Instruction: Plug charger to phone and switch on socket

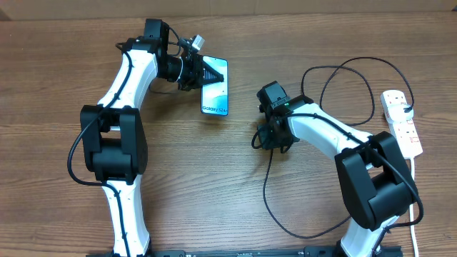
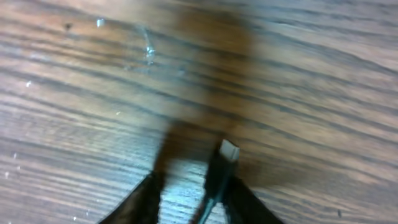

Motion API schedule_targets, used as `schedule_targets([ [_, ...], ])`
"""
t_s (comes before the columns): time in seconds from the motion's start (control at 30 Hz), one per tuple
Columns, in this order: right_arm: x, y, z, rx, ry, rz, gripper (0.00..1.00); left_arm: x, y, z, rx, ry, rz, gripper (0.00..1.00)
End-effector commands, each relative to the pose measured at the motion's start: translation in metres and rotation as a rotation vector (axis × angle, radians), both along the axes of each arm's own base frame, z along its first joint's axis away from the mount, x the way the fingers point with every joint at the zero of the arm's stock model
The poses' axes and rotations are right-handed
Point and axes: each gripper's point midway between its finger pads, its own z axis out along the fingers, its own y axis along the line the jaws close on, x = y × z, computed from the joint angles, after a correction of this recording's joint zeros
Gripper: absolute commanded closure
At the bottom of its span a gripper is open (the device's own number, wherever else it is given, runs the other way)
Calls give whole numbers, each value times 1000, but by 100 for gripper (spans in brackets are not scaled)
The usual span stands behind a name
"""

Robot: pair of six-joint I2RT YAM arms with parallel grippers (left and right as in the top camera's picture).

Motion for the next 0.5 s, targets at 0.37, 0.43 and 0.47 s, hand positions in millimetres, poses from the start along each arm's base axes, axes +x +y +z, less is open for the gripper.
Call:
schedule_targets([
  [0.37,-12,-8,-15,-31,42,-3,76,-1,-5,13,-29,-38,-22,96],
  [0.43,-12,-8,-16,-31,42,-3,77,-1,-5,13,-29,-38,-22,96],
  [0.47,-12,-8,-15,-31,42,-3,78,-1,-5,13,-29,-38,-22,96],
])
